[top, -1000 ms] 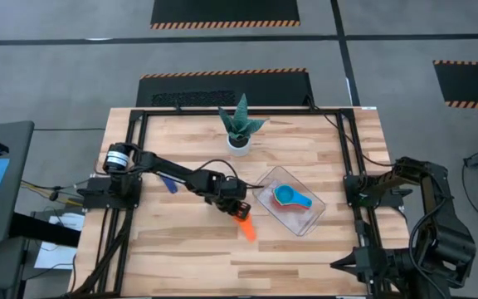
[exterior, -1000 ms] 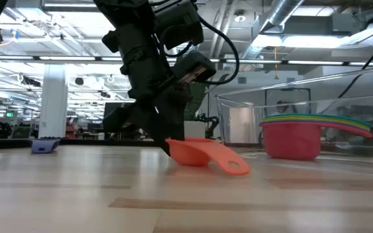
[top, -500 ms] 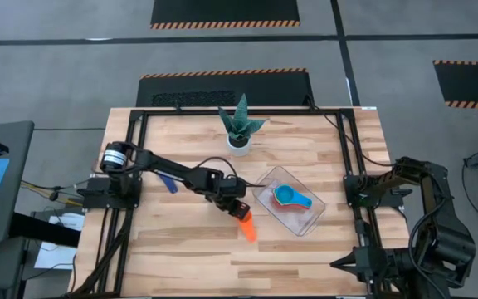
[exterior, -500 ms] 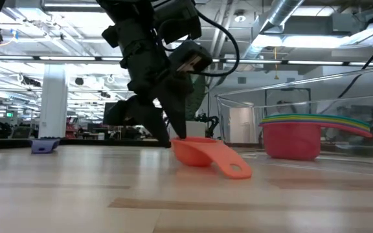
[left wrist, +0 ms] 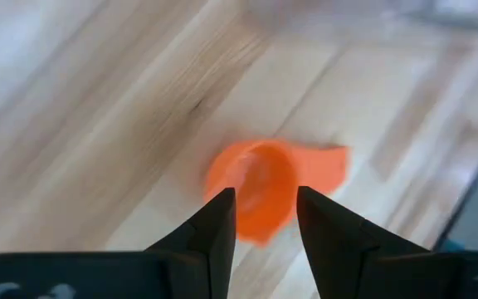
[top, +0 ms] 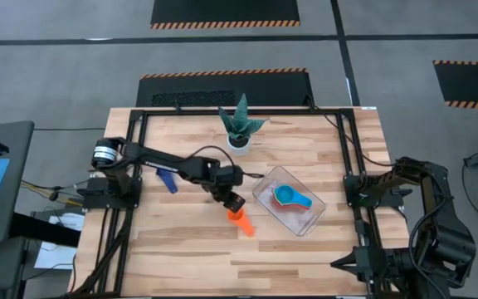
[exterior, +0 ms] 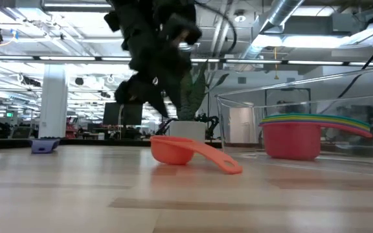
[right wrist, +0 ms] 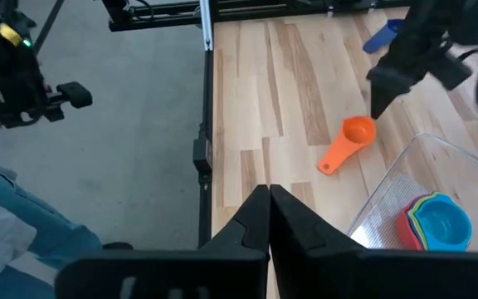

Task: Nest measuring cups in basket
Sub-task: Stack the orange measuring cup on top of the light blue measuring cup

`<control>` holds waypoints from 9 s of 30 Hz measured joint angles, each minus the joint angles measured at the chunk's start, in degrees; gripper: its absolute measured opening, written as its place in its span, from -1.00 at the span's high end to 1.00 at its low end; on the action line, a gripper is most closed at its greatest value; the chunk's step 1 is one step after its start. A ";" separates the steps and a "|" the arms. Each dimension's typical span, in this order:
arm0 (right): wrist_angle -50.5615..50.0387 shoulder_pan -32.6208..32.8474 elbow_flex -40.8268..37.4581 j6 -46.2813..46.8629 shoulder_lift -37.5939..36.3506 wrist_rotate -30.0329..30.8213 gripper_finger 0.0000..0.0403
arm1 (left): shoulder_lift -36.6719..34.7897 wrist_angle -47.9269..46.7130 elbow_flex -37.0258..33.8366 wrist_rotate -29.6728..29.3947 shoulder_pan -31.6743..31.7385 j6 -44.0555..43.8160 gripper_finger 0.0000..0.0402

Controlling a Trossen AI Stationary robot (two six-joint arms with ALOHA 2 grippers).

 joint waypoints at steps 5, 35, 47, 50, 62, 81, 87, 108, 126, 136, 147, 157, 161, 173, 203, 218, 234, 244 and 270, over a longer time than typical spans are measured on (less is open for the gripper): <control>-0.03 0.00 0.00 0.00 0.00 0.01 0.87 | -2.46 -1.51 2.35 -3.09 0.14 16.39 0.42; 0.10 -6.76 0.00 -9.02 0.00 3.31 0.87 | -2.01 -3.47 3.53 -15.89 -2.71 37.65 0.42; 15.45 -30.41 0.02 -40.04 3.75 -14.90 0.88 | -2.07 -41.48 3.55 -23.59 -2.73 15.85 0.42; 18.21 -35.57 0.04 -45.03 7.03 -21.81 0.88 | -2.55 -51.09 3.53 -27.17 -2.93 11.63 0.42; 12.65 -44.68 -0.07 -44.04 24.91 -23.80 0.88 | -5.18 -60.07 -0.32 -33.28 -5.89 0.81 0.42; 30.70 -50.19 0.04 -44.00 30.86 -31.84 0.85 | -44.69 -46.02 -13.51 -39.03 -19.71 -10.92 0.42; 29.93 -51.39 0.04 -43.98 30.88 -33.00 0.87 | -48.94 -44.81 -23.63 -39.14 -18.50 -14.47 0.42; 28.10 -51.43 0.02 -50.53 40.24 -44.95 0.33 | -42.89 -36.08 -33.57 -38.88 -9.54 6.77 0.42; 18.99 -52.24 2.59 -46.02 40.22 -33.80 0.33 | -40.25 -34.58 -33.54 -38.88 -7.89 8.28 0.42; 22.64 -52.72 -0.02 -42.93 40.35 -35.64 0.33 | -40.25 -34.64 -33.50 -36.60 -7.89 8.57 0.42; 23.00 -52.14 -0.02 -39.88 40.35 -35.99 0.35 | -40.25 -34.65 -33.47 -35.17 -7.89 6.64 0.42; 23.28 -50.88 -0.02 -39.91 40.35 -36.08 0.27 | -40.25 -34.63 -33.47 -34.94 -7.89 6.51 0.42; 23.26 -51.10 -0.02 -39.91 40.18 -36.20 0.18 | -40.25 -34.63 -33.47 -34.95 -7.89 6.38 0.42; 23.07 -51.06 -0.02 -37.29 40.09 -39.26 -0.12 | -40.25 -34.63 -33.47 -34.98 -7.89 6.38 0.42; 21.18 -52.96 5.60 -33.49 40.00 -48.19 -0.13 | -40.25 -34.54 -33.47 -35.02 -7.89 6.08 0.42; 23.43 -52.58 5.60 -26.86 40.13 -48.03 -0.13 | -40.25 -34.41 -33.47 -35.02 -7.89 5.95 0.42; 22.61 -51.21 5.60 -25.92 40.28 -41.96 -0.09 | -40.25 -33.16 -33.47 -35.02 -7.89 5.92 0.42; 22.96 -50.13 5.60 -25.26 40.28 -41.56 -0.08 | -40.25 -33.16 -33.47 -35.03 -7.89 5.94 0.42; 21.75 -48.50 4.59 -20.52 40.28 -34.29 -0.06 | -40.25 -33.16 -33.47 -35.17 -7.91 5.62 0.42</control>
